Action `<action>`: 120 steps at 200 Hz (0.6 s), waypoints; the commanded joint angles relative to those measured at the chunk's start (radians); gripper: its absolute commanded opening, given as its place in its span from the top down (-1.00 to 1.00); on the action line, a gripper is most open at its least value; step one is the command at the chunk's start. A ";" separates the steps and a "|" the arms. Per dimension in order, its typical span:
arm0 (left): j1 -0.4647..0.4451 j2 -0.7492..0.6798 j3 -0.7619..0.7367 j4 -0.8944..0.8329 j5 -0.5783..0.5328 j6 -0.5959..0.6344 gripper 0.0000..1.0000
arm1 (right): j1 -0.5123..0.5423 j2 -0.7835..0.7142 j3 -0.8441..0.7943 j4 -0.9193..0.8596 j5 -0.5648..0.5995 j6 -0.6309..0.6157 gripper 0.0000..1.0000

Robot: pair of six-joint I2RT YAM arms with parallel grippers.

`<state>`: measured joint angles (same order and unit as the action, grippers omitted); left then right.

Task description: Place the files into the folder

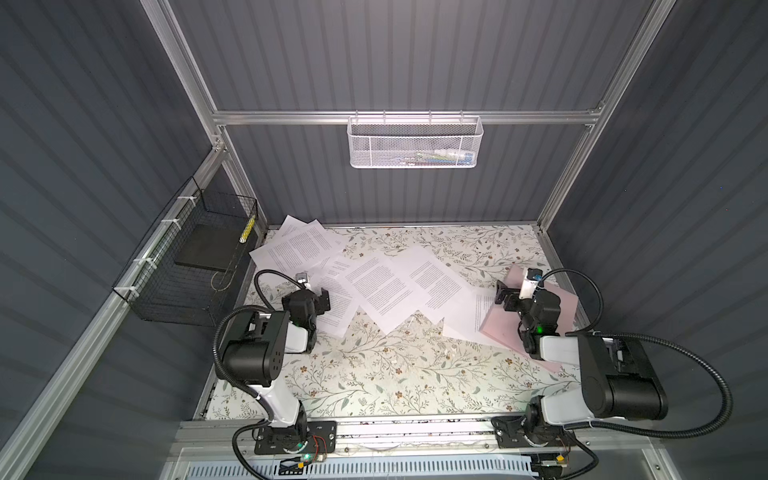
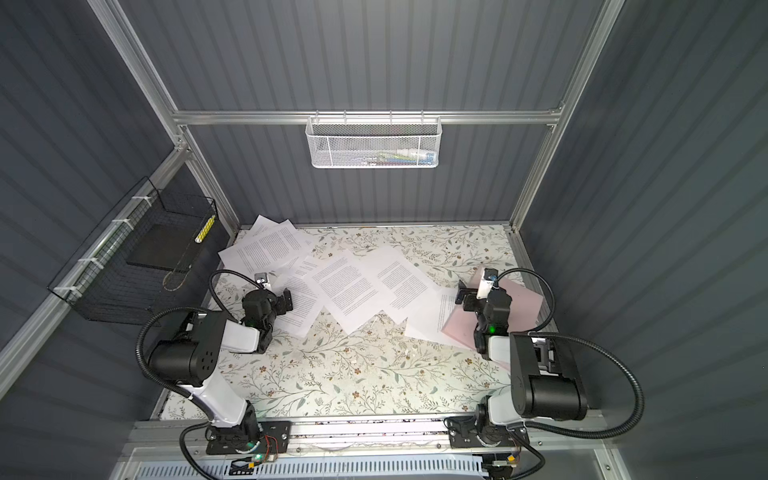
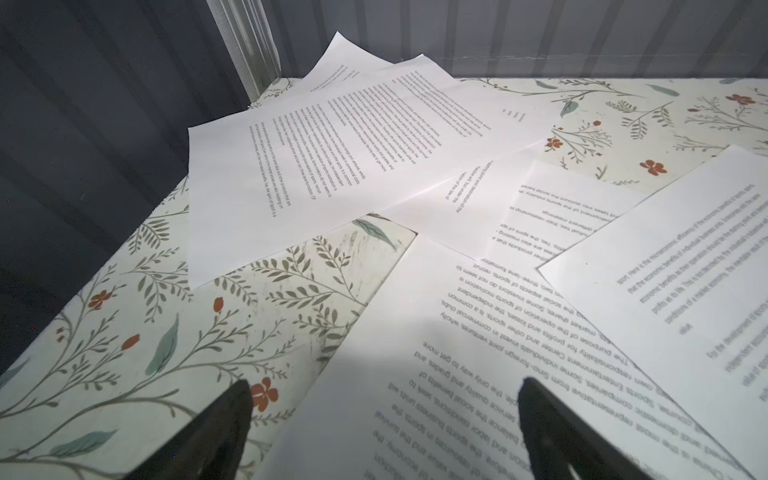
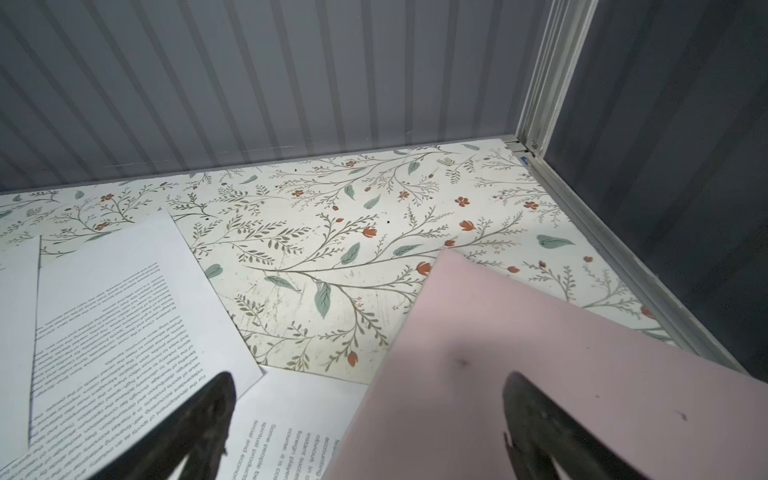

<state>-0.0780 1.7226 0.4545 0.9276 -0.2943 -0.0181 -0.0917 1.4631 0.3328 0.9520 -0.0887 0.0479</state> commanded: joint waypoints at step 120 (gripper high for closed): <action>-0.009 -0.004 0.010 0.002 -0.001 0.015 -0.99 | 0.012 -0.007 -0.018 0.039 -0.038 -0.019 -0.98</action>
<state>-0.0799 1.7226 0.4545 0.9276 -0.2947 -0.0177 -0.0841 1.4631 0.3252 0.9661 -0.1215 0.0406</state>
